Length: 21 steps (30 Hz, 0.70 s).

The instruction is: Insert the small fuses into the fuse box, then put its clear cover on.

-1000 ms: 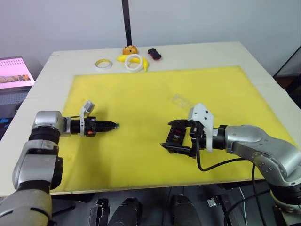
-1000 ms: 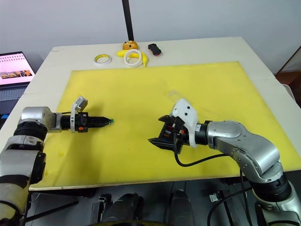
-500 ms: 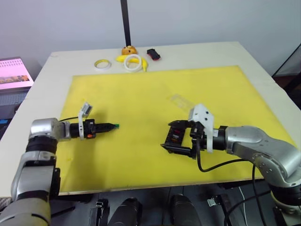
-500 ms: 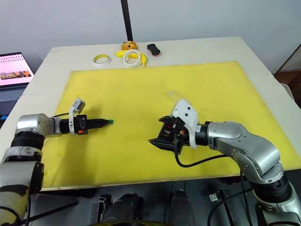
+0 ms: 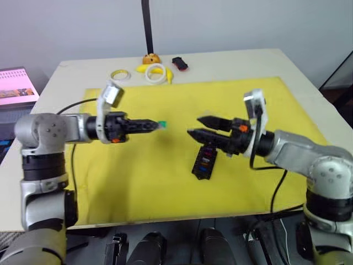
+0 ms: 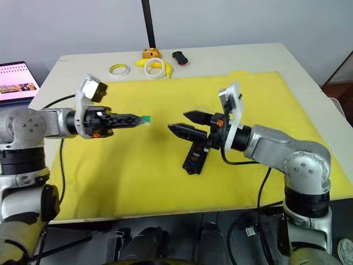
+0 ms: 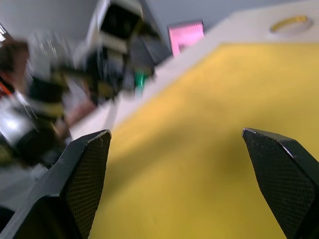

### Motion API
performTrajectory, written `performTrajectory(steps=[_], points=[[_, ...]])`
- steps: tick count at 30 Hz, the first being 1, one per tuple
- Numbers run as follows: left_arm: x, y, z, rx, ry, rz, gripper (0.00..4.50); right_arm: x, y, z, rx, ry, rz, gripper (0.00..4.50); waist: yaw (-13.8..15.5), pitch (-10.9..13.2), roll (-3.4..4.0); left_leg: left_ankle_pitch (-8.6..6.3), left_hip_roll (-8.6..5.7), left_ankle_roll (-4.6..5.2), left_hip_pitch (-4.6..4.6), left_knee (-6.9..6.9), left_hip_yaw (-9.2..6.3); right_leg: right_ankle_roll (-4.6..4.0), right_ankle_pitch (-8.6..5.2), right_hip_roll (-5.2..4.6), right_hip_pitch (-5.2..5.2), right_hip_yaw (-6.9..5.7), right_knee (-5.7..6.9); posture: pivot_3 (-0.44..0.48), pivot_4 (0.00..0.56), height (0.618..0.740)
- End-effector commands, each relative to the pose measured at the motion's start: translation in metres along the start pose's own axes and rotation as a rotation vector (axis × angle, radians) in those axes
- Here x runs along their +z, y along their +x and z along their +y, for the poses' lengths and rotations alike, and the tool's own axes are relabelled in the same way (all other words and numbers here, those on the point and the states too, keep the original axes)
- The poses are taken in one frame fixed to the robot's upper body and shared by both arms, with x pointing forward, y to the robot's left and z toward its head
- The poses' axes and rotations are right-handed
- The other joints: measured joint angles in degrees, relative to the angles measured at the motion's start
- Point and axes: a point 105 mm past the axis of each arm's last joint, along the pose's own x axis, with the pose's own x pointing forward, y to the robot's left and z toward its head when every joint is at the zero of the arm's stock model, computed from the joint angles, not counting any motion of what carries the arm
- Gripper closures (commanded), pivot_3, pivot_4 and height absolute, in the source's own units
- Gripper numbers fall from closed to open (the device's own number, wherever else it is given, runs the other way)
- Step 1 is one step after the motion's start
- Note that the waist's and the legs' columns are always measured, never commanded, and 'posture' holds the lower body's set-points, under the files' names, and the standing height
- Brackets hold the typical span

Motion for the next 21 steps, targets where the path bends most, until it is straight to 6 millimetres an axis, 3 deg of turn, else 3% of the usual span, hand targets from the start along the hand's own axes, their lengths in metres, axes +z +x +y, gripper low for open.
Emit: performTrajectory(steps=[1,3,5,8,21], points=[[0.006,0.013,-0.012,-0.044,0.086,0.005,4.46,0.013,0.005,0.010,0.052,0.065,-0.029,0.00,0.0,0.0,0.00,0.00,0.00,0.00,-0.01,0.00,0.01,0.00,0.00,-0.01,-0.01,0.00,-0.02,0.000,0.150,0.740],[0.009,0.020,-0.014,-0.070,0.099,0.005,4.46,0.016,0.008,0.012,0.067,0.096,-0.025,0.00,0.0,0.0,0.00,0.00,0.00,0.00,-0.01,0.01,0.02,0.00,0.00,0.00,-0.01,0.00,-0.04,0.000,0.150,0.740],[0.009,0.024,-0.014,-0.078,0.112,0.011,4.50,0.015,0.010,0.014,0.072,0.109,0.000,0.57,0.1,0.0,0.00,0.00,0.00,0.00,-0.03,0.02,0.03,0.00,0.00,0.00,-0.01,0.00,-0.04,0.000,0.150,0.740],[0.008,0.027,-0.014,-0.088,0.112,0.025,4.50,0.014,0.011,0.018,0.089,0.121,0.037,1.81,0.1,0.0,0.00,0.00,-0.03,0.00,-0.04,0.02,0.04,0.00,0.00,-0.02,0.00,0.00,-0.06,0.000,0.150,0.740],[0.008,0.029,-0.014,-0.098,0.105,0.021,4.50,0.011,0.011,0.022,0.093,0.135,0.078,1.81,0.1,0.0,0.00,0.00,-0.02,0.00,-0.04,0.02,0.04,0.00,0.00,0.00,0.00,0.00,-0.07,0.000,0.150,0.740]])
